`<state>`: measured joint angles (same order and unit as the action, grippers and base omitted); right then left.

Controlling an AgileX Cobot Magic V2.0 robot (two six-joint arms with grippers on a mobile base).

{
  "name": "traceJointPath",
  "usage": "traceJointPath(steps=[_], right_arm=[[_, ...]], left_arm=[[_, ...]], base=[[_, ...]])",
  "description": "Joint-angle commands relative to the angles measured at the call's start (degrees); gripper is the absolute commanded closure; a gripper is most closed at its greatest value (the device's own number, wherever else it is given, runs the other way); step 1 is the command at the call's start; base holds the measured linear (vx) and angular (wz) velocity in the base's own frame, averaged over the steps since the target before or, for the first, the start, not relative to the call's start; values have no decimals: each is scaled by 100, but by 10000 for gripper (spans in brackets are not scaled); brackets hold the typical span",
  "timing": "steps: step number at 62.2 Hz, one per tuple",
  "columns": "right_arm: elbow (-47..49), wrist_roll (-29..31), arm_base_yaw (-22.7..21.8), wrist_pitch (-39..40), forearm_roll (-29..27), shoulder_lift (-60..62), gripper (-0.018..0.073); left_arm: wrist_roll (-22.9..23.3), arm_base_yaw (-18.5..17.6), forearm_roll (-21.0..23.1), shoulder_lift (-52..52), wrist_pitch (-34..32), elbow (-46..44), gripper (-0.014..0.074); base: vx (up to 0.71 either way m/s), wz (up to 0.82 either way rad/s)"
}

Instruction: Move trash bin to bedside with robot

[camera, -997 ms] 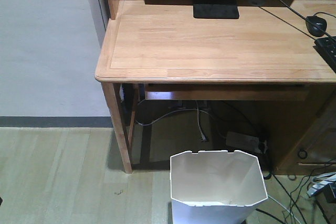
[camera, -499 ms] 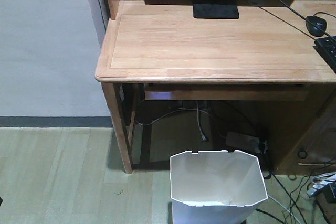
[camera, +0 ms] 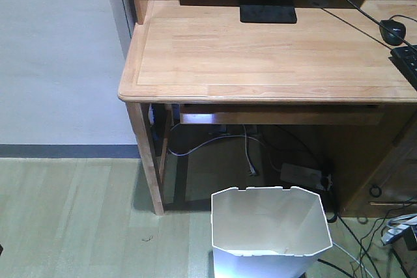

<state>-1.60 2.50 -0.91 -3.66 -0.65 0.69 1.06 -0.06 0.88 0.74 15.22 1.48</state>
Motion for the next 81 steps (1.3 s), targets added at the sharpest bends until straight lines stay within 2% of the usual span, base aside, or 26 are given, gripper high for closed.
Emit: traceJointPath(steps=[1,14,27,37,71,81], right_arm=[[178,36,-37,462,65,5,568],[573,-9,-37,431,65,-659,568],[1422,-3,-37,366,65,-1687,568],[2000,-8,-37,-114,65,-2204,568],[2043,20,-37,-28,65,-2509,559],[2043,59,-37,-57,65,-2509,506]], left_arm=[[25,-11,19,83,-398,107,603],[25,-11,19,83,-398,107,603],[25,-11,19,83,-398,107,603],[25,-11,19,83,-398,107,603],[25,-11,19,83,-398,107,603],[25,-11,19,83,-398,107,603]], base=[[0,0],[0,0],[0,0],[0,0],[0,0],[0,0]])
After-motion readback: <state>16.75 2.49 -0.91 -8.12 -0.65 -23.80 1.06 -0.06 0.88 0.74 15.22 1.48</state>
